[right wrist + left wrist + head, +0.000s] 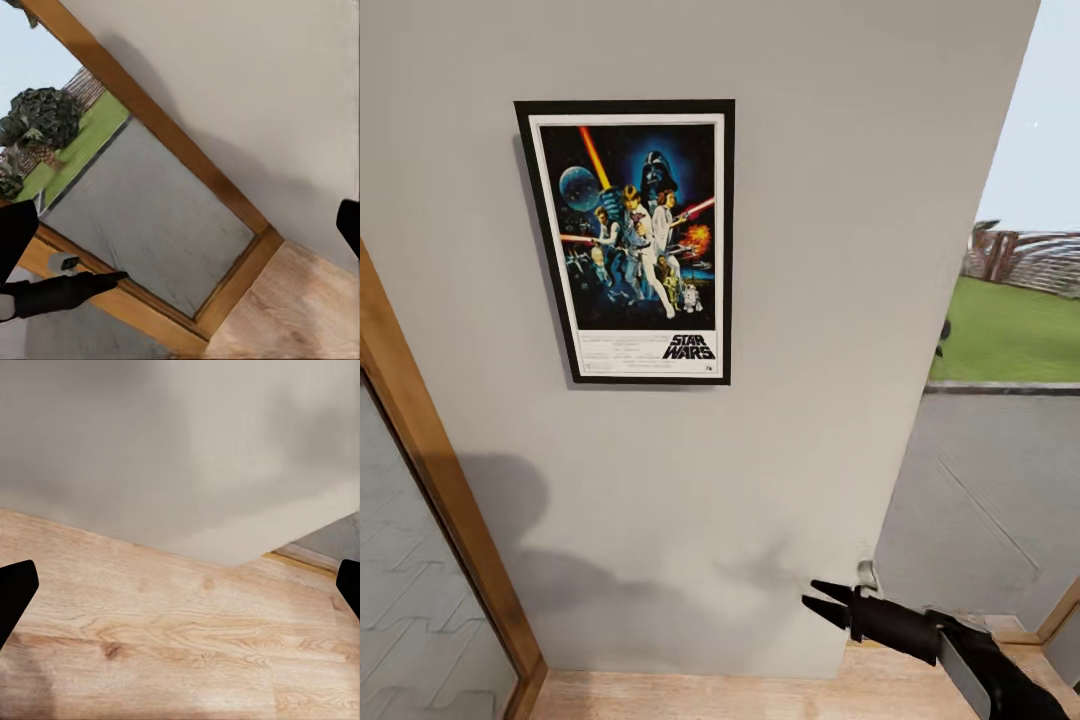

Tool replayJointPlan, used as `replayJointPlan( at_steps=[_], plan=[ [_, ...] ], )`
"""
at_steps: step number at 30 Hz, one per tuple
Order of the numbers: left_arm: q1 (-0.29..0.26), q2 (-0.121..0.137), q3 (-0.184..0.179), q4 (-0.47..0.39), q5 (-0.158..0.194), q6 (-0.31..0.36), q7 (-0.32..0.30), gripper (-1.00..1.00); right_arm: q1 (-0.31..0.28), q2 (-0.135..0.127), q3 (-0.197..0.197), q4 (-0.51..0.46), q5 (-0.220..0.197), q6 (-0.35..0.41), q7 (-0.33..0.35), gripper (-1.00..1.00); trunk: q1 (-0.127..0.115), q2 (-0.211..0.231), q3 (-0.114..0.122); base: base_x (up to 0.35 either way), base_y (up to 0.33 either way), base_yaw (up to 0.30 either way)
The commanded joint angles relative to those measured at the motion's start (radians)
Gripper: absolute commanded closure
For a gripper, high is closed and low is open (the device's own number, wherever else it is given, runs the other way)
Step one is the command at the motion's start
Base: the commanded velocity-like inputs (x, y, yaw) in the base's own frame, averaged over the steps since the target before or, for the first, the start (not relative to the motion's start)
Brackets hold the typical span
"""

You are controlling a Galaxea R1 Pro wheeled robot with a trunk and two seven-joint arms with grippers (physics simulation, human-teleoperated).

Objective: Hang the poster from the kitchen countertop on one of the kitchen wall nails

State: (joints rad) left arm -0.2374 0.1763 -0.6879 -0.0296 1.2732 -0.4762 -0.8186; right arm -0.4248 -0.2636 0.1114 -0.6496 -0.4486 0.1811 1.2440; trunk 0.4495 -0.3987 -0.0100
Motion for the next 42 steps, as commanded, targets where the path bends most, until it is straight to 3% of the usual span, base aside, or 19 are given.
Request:
replayJointPlan(
  at_steps=[1,5,6,9,10,14,16,19,21,23,24,26,28,30,32,34,42],
  plan=[
    [0.0,0.0,-0.009,0.001,0.008,-0.004,-0.001,-1.0,0.001,-0.004,0.005,0.06,-0.01,-0.016,0.001,-1.0,0.0,-0.001,-0.001,0.0,0.0,0.0],
    [0.0,0.0,-0.011,0.002,0.007,-0.003,0.01,-1.0,0.003,-0.01,0.005,0.209,-0.009,-0.126,0.001,-1.0,0.0,-0.001,-0.001,0.0,0.0,0.0],
    [0.0,0.0,-0.013,0.002,0.007,-0.003,0.039,-1.0,0.004,-0.012,0.005,0.305,-0.009,-0.187,0.001,-1.0,0.0,-0.001,-0.001,0.0,0.0,0.0],
    [0.0,-0.001,-0.015,0.001,0.006,-0.003,0.123,-1.0,0.004,-0.014,0.006,0.449,-0.009,-0.261,-0.001,-1.0,0.0,-0.001,-0.001,0.0,0.0,0.0],
    [0.0,-0.003,-0.017,0.001,0.005,-0.002,0.192,-1.0,0.005,-0.015,0.007,0.527,-0.009,-0.295,-0.003,-1.0,0.0,-0.001,-0.001,0.0,0.0,0.0],
    [0.0,-0.009,-0.019,0.001,0.004,-0.001,0.32,-1.0,0.016,-0.018,0.009,0.627,-0.008,-0.332,-0.009,-1.0,0.0,-0.001,-0.001,0.0,0.0,0.0],
    [0.0,-0.012,-0.02,0.001,0.003,0.0,0.387,-1.0,0.052,-0.022,0.01,0.662,-0.008,-0.345,-0.025,-1.0,0.0,-0.001,-0.001,0.0,0.0,0.0],
    [0.0,-0.014,-0.02,0.002,0.003,0.002,0.436,-1.0,0.086,-0.028,0.012,0.68,-0.008,-0.353,-0.074,-1.0,0.0,-0.001,-0.001,0.0,0.0,0.0],
    [0.0,-0.015,-0.021,0.003,0.003,0.003,0.48,-1.0,0.111,-0.031,0.014,0.69,-0.007,-0.357,-0.167,-1.0,0.0,-0.001,-0.001,0.0,0.0,0.0],
    [0.007,-0.016,-0.022,0.004,0.003,0.004,0.532,-1.0,0.141,-0.027,0.017,0.696,-0.007,-0.359,-0.346,-1.0,0.0,-0.001,-0.001,0.0,0.0,0.0],
    [0.019,-0.016,-0.022,0.004,0.003,0.006,0.559,-1.0,0.161,-0.012,0.018,0.699,-0.007,-0.358,-0.576,-1.0,0.0,-0.001,-0.001,0.0,0.0,0.0],
    [0.022,-0.017,-0.022,0.004,0.003,0.006,0.566,-1.0,0.166,0.003,0.018,0.7,-0.008,-0.356,-0.698,-1.0,0.0,-0.001,-0.001,0.0,0.0,0.0],
    [0.025,-0.017,-0.022,0.003,0.003,0.006,0.573,-1.0,0.171,0.053,0.018,0.702,-0.009,-0.353,-0.982,-1.0,0.0,-0.001,-0.001,0.0,0.0,0.0],
    [0.026,-0.017,-0.022,0.002,0.003,0.006,0.576,-1.0,0.173,0.087,0.017,0.702,-0.011,-0.354,-1.155,-1.0,0.0,-0.001,-0.001,0.0,0.0,0.0],
    [0.027,-0.017,-0.022,0.002,0.003,0.006,0.577,-1.0,0.174,0.1,0.016,0.702,-0.011,-0.355,-1.226,-1.0,0.0,-0.001,-0.001,0.0,0.0,0.0],
    [0.027,-0.017,-0.022,0.002,0.003,0.006,0.577,-1.0,0.175,0.106,0.016,0.702,-0.013,-0.356,-1.255,-1.0,0.0,-0.001,-0.001,0.0,0.0,0.0],
    [0.027,-0.017,-0.022,0.002,0.003,0.005,0.578,-1.0,0.175,0.11,0.015,0.702,-0.013,-0.356,-1.273,-1.0,0.0,-0.001,-0.001,0.0,0.0,0.0]
  ],
)
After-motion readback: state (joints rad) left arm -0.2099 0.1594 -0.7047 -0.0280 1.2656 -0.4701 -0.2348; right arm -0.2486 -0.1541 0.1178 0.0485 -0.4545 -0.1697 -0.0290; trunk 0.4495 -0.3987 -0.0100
